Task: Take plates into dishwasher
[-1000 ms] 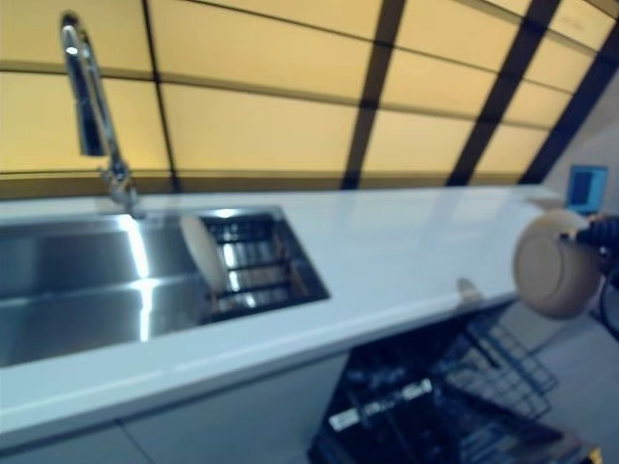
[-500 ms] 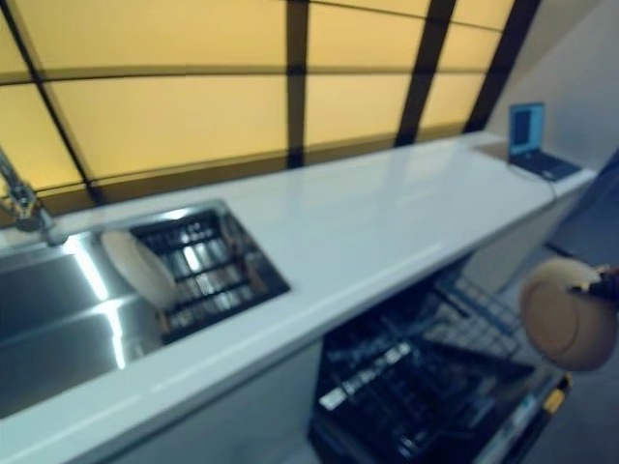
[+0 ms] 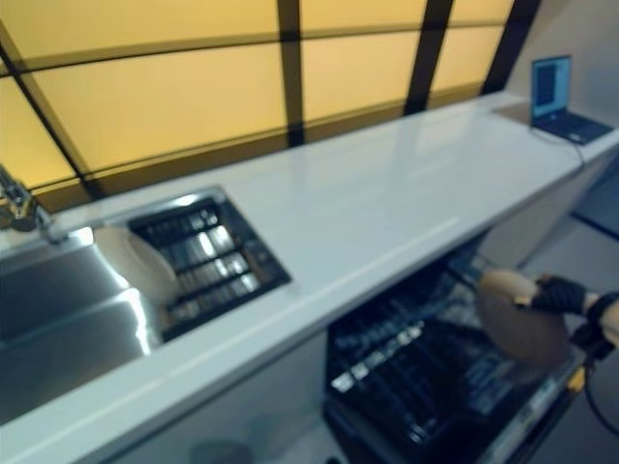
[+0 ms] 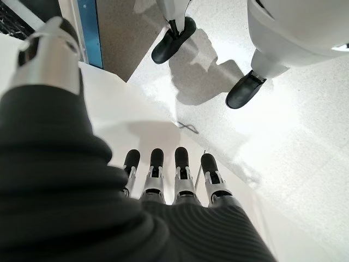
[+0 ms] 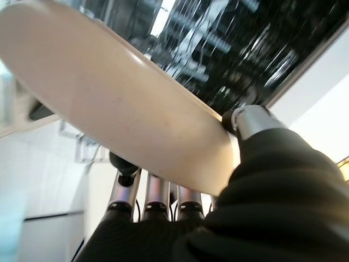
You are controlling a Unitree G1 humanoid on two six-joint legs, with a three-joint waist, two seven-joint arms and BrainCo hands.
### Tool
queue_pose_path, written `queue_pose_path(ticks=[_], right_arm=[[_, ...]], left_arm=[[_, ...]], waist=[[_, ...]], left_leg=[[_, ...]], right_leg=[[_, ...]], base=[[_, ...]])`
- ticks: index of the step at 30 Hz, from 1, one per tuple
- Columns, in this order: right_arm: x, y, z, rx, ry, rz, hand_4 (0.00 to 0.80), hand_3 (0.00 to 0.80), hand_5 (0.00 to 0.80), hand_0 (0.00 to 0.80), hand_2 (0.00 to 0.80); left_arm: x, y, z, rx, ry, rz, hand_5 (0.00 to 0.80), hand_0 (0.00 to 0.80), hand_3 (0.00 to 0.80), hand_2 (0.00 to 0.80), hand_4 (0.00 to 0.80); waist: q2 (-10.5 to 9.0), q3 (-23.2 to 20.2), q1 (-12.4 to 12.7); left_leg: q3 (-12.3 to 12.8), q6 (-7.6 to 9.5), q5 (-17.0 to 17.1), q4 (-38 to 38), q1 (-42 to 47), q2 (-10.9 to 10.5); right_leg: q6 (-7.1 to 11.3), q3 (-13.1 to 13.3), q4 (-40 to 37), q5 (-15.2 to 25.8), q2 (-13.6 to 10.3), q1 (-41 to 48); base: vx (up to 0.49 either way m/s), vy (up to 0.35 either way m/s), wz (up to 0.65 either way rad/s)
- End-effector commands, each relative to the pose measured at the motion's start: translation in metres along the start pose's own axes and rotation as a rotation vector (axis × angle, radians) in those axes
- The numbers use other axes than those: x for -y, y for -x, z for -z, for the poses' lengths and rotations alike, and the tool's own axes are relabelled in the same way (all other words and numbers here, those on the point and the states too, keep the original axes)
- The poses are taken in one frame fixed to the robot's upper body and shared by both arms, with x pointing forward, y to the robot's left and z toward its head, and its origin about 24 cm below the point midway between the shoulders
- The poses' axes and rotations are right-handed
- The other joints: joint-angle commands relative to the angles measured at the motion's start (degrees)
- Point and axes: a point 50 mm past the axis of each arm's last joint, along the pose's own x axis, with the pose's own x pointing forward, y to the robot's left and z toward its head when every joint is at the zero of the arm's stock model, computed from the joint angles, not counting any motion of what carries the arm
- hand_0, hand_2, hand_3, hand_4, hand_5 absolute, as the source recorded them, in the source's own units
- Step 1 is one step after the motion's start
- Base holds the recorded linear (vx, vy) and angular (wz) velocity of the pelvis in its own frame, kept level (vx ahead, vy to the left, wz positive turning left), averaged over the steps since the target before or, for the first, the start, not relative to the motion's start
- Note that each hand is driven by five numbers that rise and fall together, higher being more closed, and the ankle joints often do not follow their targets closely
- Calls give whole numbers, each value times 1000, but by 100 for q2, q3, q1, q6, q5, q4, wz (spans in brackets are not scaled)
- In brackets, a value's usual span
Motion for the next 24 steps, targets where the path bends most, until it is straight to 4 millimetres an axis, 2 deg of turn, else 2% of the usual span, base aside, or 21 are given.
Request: queue_pose_path(ticks=[1, 6, 13, 24], right_arm=[[6, -4, -16, 78, -16, 83, 800, 800, 800, 800, 800], [-15, -12, -29, 113, -46, 17, 800, 800, 800, 800, 800], [-33, -16, -43, 160, -69, -33, 800, 800, 800, 800, 800], [-47, -19, -51, 185, -79, -55, 800, 800, 800, 800, 800]], left_arm=[[-19, 0, -15, 52, -13, -37, 0, 0, 0, 0, 0], [-16, -2, -23, 77, -26, -26, 0, 0, 0, 0, 0], [-16, -3, -29, 90, -22, -20, 0, 0, 0, 0, 0], [-12, -4, -33, 107, -11, -6, 0, 0, 0, 0, 0]], waist=[[-259, 144, 104], [-179, 241, 96], [-151, 285, 64], [-137, 259, 96]], left_leg=[[-355, 176, -35, 54, -77, -52], [-371, 149, -24, 49, -100, -39], [-356, 128, -15, 57, -105, -31], [-373, 118, -16, 41, -76, -33]], right_leg=[[230, 53, 169, -61, 19, 41], [207, 7, 150, -90, 0, 50], [194, -9, 154, -118, -9, 72], [201, -27, 139, -138, -12, 121]], base=[[0, 0, 0], [-20, -6, 0], [0, 0, 0], [-2, 0, 1]])
